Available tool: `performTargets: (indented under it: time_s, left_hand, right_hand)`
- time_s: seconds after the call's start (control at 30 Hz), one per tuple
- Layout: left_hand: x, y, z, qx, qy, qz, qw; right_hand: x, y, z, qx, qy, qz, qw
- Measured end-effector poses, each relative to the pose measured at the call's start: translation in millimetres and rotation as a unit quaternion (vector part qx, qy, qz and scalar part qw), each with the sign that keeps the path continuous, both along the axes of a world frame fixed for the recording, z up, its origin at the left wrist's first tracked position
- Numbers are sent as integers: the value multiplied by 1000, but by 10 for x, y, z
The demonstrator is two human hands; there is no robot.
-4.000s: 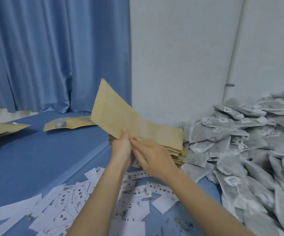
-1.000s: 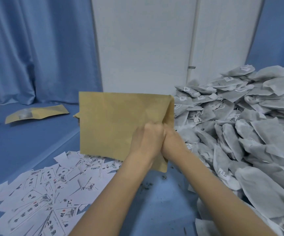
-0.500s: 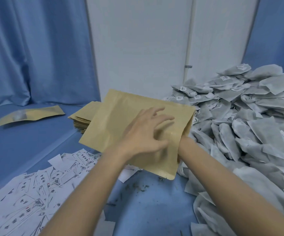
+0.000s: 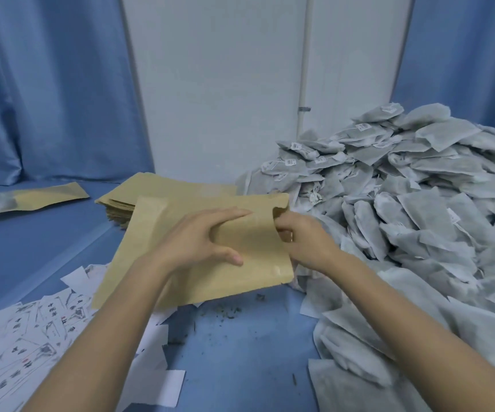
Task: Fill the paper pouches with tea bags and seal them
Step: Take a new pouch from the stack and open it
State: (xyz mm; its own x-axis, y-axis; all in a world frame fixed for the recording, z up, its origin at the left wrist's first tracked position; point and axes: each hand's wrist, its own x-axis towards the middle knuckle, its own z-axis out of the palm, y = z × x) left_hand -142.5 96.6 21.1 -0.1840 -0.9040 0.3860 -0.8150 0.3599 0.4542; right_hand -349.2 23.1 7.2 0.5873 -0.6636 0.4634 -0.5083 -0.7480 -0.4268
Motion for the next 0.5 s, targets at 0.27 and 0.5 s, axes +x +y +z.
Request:
performTargets:
  time_s: [0.27,0.5]
  left_hand:
    - [-53,-77,-389,27,90,14,995]
    - [-165,-165,-499,29,115,9,993]
  right_hand:
    - [-867,-147,-472,122,107,-352,922]
    - [-1020,-196,-533,126,-115,-374,912]
